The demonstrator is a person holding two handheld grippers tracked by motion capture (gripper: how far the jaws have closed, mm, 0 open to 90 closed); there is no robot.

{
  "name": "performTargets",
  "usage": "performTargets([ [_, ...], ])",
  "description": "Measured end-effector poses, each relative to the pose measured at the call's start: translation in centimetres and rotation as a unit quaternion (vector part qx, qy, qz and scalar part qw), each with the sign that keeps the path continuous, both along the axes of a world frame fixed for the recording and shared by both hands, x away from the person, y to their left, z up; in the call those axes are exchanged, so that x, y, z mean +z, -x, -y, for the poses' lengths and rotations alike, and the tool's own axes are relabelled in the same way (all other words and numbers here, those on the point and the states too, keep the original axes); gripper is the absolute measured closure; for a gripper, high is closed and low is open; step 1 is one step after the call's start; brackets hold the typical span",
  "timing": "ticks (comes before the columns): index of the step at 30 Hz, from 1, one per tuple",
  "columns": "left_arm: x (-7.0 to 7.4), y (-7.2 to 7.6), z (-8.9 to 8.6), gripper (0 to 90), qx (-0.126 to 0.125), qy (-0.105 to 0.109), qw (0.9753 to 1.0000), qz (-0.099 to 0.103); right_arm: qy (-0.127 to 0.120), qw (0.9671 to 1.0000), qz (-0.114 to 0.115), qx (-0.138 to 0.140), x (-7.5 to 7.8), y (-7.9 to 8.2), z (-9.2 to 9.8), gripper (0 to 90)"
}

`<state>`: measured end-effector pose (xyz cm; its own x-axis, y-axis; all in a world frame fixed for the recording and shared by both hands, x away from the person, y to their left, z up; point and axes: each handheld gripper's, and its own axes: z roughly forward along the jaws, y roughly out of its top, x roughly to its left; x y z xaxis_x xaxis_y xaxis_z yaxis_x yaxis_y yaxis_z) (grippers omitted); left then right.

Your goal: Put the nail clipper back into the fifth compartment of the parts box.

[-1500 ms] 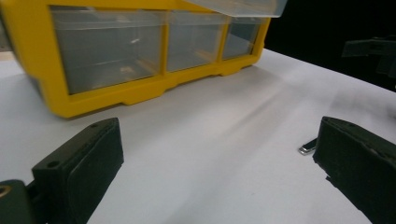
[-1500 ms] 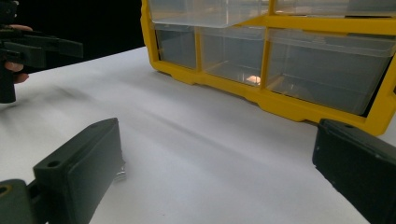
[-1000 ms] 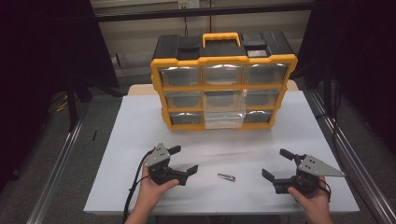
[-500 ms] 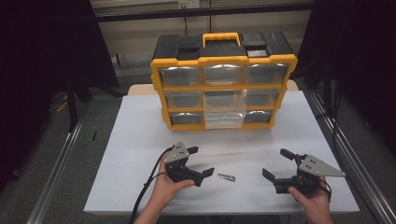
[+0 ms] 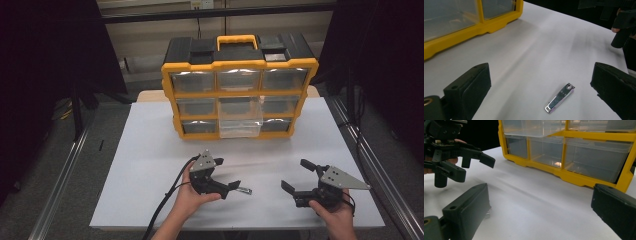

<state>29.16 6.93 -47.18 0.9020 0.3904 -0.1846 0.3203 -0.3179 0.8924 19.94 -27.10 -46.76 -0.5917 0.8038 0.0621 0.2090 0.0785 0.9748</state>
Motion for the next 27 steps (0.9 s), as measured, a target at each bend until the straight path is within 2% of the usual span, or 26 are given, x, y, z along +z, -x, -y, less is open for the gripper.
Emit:
performTargets([
  [1, -0.2, -0.1, 0.4, 5.1, -0.010, 0.001, 0.9999, -0.010, -0.001, 1.0000, 0.000, 0.000, 0.0, 0.0, 0.0, 1.3],
  [6, -0.5, 0.1, 1.3, 18.8, -0.042, -0.024, 0.9988, -0.009, -0.001, 1.0000, 0.000, -0.002, 0.0, 0.0, 0.1, 1.3],
  [8, -0.6, 0.1, 1.6, 23.7, -0.049, -0.025, 0.9983, -0.021, -0.002, 1.0000, 0.000, -0.001, 0.0, 0.0, 0.1, 1.3],
  [10, -0.6, 0.0, 1.8, 29.5, -0.063, -0.042, 0.9970, -0.016, -0.002, 1.0000, 0.000, -0.001, 0.0, 0.0, 0.1, 1.4],
  [12, -0.8, -0.1, 2.1, 33.9, -0.073, -0.042, 0.9962, -0.024, -0.002, 1.0000, 0.001, -0.001, 0.0, 0.0, 0.1, 1.4],
  [15, -1.1, -0.1, 2.6, 38.8, -0.089, -0.051, 0.9942, -0.033, -0.003, 1.0000, 0.002, -0.002, 0.0, 0.0, 0.1, 1.4],
  [16, -1.0, -0.1, 2.6, 41.6, -0.086, -0.068, 0.9936, -0.027, -0.004, 1.0000, 0.001, -0.004, 0.0, 0.0, 0.1, 1.4],
  [17, -1.2, -0.1, 2.8, 42.7, -0.087, -0.074, 0.9931, -0.025, -0.003, 1.0000, -0.001, -0.004, 0.0, 0.1, 0.2, 1.4],
  [18, -1.2, -0.1, 2.8, 44.4, -0.087, -0.074, 0.9931, -0.025, -0.004, 1.0000, -0.002, -0.004, 0.0, 0.1, 0.2, 1.4],
  [19, -1.2, -0.1, 2.8, 44.4, -0.098, -0.080, 0.9915, -0.030, -0.004, 1.0000, -0.002, -0.004, 0.0, 0.1, 0.2, 1.4],
  [21, -1.3, -0.2, 3.0, 49.1, -0.104, -0.075, 0.9913, -0.029, -0.004, 1.0000, 0.001, -0.005, 0.0, 0.0, 0.2, 1.4],
  [22, -1.2, -0.2, 3.1, 50.4, -0.108, -0.086, 0.9900, -0.033, -0.005, 1.0000, 0.000, -0.004, 0.0, 0.0, 0.2, 1.4],
  [23, -1.2, -0.2, 3.1, 51.1, -0.108, -0.086, 0.9900, -0.033, -0.005, 1.0000, 0.000, -0.004, 0.0, 0.0, 0.2, 1.4],
  [24, -1.4, -0.3, 3.2, 53.5, -0.122, -0.084, 0.9882, -0.039, -0.005, 1.0000, 0.000, -0.004, 0.0, 0.0, 0.2, 1.4],
  [25, -1.4, -0.3, 3.2, 54.6, -0.122, -0.084, 0.9882, -0.039, -0.005, 1.0000, 0.000, -0.004, 0.0, 0.0, 0.2, 1.4],
  [27, -1.4, -0.3, 3.5, 57.1, -0.132, -0.092, 0.9863, -0.038, -0.005, 1.0000, 0.001, -0.004, 0.0, 0.0, 0.2, 1.4],
])
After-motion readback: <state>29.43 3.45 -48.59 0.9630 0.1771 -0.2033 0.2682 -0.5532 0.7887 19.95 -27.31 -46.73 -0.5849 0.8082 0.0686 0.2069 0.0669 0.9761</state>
